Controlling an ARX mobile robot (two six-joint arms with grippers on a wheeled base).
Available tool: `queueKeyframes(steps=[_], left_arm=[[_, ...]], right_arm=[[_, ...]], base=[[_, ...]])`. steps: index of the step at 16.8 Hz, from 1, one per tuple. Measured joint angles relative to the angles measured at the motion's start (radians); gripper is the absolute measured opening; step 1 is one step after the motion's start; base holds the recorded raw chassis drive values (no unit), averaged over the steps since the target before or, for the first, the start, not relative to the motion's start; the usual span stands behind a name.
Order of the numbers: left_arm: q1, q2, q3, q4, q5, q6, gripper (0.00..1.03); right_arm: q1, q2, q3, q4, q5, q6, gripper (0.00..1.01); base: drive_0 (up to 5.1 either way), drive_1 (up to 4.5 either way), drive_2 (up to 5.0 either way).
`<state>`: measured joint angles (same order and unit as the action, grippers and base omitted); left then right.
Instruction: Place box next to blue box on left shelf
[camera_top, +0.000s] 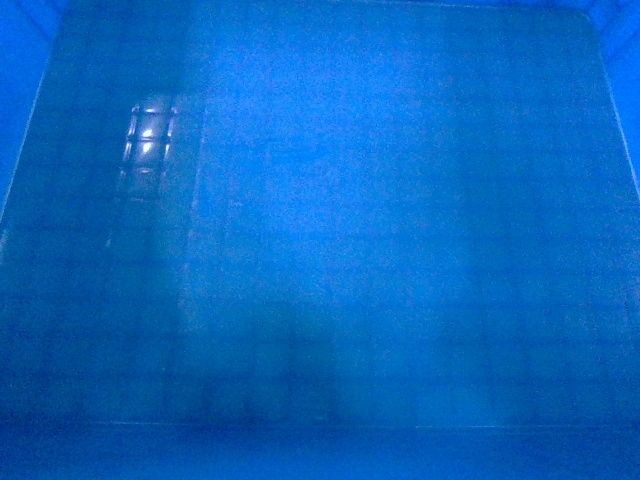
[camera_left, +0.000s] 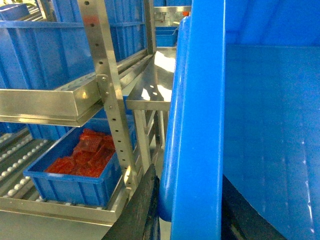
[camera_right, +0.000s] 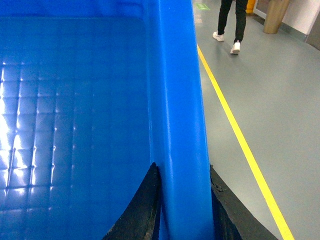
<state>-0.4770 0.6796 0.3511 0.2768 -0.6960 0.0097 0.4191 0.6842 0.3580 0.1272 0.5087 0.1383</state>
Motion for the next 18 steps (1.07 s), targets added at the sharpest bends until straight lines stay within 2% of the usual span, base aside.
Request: queueKeyframes(steps=[2, 18], left_arm=[[0.000, 0.004, 0.000, 0.007, 0.001, 0.000, 0.20], [0.000, 0.003, -0.002, 0.002, 0.003, -0.001, 0.20]], right_arm=[[0.000, 0.003, 0.000, 0.003, -0.001, 0.000, 0.17], [0.000, -0.001, -0.001, 0.002, 0.003, 0.000, 0.17]], base=[[0.0, 0.00, 0.0], [-4.8, 1.51, 3.4]])
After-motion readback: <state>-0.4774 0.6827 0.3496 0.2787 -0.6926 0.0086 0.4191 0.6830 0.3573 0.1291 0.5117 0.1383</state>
